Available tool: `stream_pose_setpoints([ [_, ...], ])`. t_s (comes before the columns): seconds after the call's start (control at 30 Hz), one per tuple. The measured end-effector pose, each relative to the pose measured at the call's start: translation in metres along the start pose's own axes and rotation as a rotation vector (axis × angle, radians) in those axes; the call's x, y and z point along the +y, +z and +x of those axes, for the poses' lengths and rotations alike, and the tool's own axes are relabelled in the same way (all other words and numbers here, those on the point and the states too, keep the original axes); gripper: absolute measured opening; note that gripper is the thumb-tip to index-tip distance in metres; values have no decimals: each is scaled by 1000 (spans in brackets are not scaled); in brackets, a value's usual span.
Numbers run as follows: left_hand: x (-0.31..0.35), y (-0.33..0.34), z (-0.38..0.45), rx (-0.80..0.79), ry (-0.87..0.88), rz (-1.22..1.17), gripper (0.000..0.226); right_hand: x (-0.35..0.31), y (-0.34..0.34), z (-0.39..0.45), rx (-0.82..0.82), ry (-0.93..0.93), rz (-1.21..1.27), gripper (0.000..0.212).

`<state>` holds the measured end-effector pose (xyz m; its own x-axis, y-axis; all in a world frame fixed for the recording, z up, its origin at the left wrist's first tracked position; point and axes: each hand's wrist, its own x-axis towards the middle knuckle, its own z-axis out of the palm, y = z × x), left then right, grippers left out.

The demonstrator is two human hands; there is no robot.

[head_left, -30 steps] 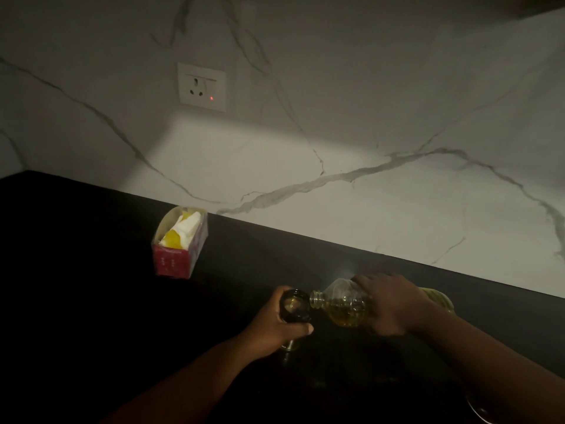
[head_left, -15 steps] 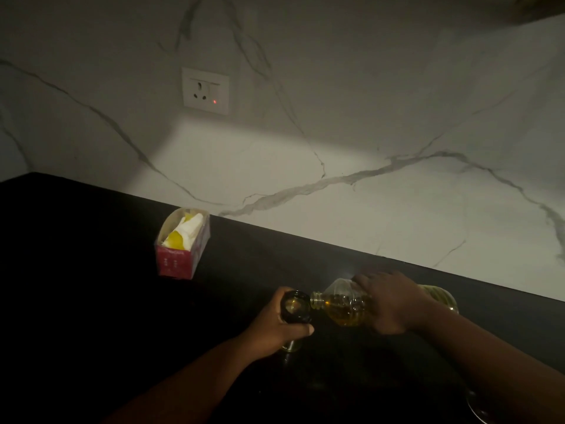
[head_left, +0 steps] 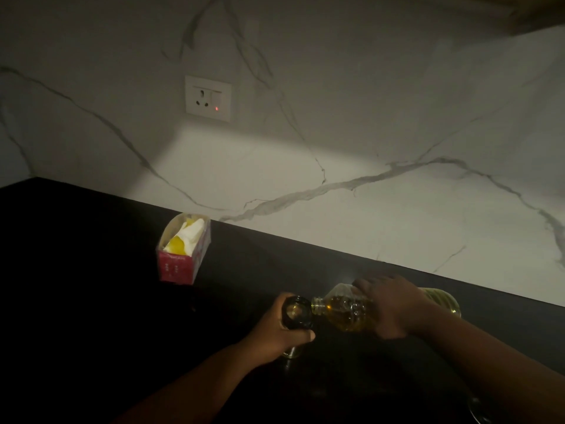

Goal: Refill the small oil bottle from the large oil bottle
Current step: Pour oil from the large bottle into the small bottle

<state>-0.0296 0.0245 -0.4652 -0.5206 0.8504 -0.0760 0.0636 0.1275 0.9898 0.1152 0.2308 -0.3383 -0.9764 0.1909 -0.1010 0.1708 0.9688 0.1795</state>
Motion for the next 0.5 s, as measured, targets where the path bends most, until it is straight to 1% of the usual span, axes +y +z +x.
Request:
stream_pose_setpoints([
  [0.07, 1, 0, 0, -2, 1, 8, 67, 0, -1, 0, -5, 0, -5, 70],
  [0.23, 1, 0, 0, -4, 1, 11, 69, 0, -2, 0, 25, -9, -47, 64],
  [0.5, 0, -1, 0, -2, 8, 12, 67, 1, -3, 2, -15, -14, -39, 71],
])
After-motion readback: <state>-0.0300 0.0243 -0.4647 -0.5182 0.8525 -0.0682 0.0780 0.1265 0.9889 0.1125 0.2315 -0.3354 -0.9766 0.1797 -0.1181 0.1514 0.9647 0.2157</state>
